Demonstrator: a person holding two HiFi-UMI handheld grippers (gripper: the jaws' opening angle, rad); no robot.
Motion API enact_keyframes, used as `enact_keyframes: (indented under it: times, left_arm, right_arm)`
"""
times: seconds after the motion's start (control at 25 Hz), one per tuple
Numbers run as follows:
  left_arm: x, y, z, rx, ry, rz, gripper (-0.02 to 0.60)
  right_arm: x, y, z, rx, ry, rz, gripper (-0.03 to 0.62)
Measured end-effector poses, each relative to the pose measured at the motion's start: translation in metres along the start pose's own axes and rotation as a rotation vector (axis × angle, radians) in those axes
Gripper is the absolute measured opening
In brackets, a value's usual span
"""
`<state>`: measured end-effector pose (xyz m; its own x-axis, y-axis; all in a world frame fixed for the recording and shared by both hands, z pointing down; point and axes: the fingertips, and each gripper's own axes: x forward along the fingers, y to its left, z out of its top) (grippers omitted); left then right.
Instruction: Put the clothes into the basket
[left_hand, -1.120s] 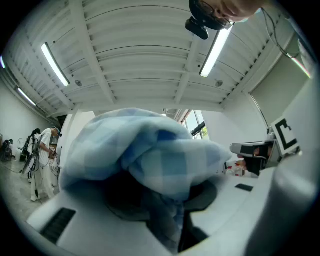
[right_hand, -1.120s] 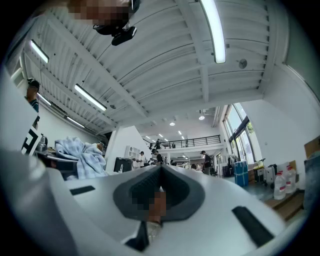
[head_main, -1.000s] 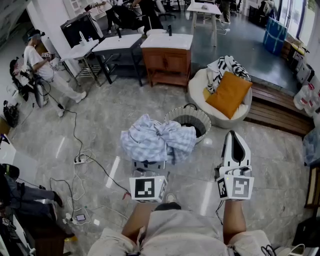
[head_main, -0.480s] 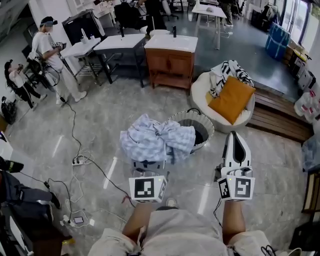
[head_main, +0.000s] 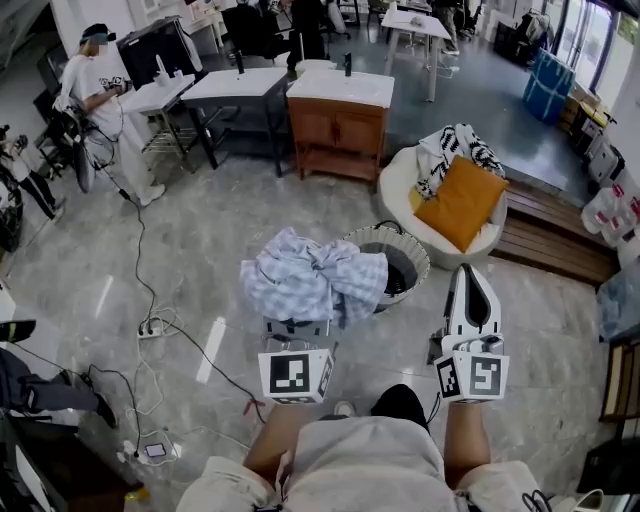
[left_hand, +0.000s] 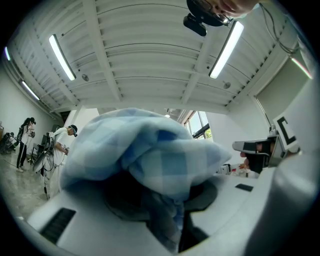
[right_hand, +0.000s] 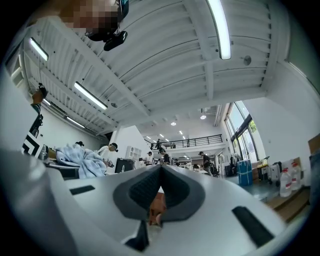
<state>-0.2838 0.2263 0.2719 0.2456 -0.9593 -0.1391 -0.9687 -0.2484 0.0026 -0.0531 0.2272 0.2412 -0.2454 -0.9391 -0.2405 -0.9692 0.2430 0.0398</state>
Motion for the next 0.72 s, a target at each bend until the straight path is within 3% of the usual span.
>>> enact_keyframes:
  times: [0.16,0.4,0.72]
  left_arm:
    - [0.026,0.005,0.003,-0.006,0.01,-0.008,0.152]
    - [0.02,0.017,-0.007,-0.011,0.004,-0.011,0.15]
    - [0.076,0.012,-0.02,-0.008,0.019,-0.003,0.15]
  right_arm:
    - [0.027,-0.009,0.001,-0.01,0.017,-0.013,-0.012]
    - [0.027,0.004,-0.01,-0.02,0.016,-0.009,-0.012]
    - [0.073,-0.026,-0.035,0.003,0.029,-0.002,-0.012]
